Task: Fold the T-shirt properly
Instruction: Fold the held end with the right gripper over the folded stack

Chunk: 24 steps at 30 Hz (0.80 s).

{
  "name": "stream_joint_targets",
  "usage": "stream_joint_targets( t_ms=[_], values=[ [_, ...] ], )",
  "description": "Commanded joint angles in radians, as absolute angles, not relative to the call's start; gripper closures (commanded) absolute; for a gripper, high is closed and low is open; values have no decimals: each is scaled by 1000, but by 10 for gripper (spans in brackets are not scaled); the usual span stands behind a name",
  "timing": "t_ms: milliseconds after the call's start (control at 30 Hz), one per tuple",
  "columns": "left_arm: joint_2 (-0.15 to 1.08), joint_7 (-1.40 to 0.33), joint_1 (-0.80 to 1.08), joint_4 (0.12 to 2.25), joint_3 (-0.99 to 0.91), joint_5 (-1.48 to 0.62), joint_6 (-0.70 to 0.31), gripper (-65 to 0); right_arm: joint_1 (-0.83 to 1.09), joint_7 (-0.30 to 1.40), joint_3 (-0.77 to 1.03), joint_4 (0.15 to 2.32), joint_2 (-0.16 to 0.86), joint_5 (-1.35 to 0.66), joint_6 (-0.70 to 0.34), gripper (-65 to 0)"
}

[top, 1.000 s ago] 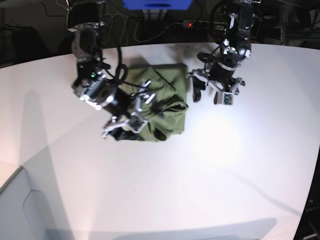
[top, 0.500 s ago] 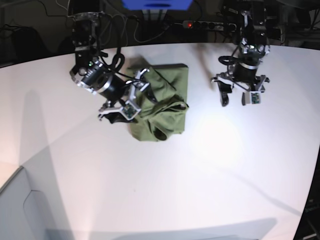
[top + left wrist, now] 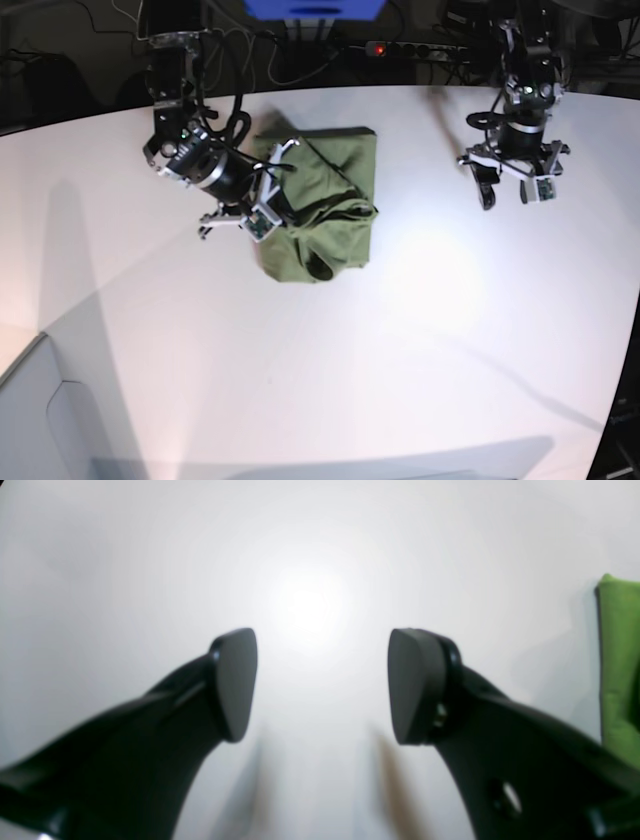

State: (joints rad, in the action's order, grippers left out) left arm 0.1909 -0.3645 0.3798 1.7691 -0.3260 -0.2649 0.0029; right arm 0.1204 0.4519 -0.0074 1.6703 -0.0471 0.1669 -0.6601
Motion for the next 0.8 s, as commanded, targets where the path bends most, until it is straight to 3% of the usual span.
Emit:
stream_joint_targets(
  t_ms=[0, 233, 567, 767],
  values=[
    [199, -344, 381, 1784, -334, -269, 1, -395, 111, 424, -8, 1698, -44, 119, -679, -7],
    [194, -344, 375, 1785, -326, -269, 1, -395, 171, 426, -2, 1876, -15, 62, -679, -2],
    [191, -344, 361, 1782, -325, -269, 1, -395, 220, 426, 156, 1988, -2, 62, -680, -2],
    [189, -344, 348, 1776, -312, -269, 1, -395, 291, 426, 105, 2049, -4, 62, -698, -2]
  ],
)
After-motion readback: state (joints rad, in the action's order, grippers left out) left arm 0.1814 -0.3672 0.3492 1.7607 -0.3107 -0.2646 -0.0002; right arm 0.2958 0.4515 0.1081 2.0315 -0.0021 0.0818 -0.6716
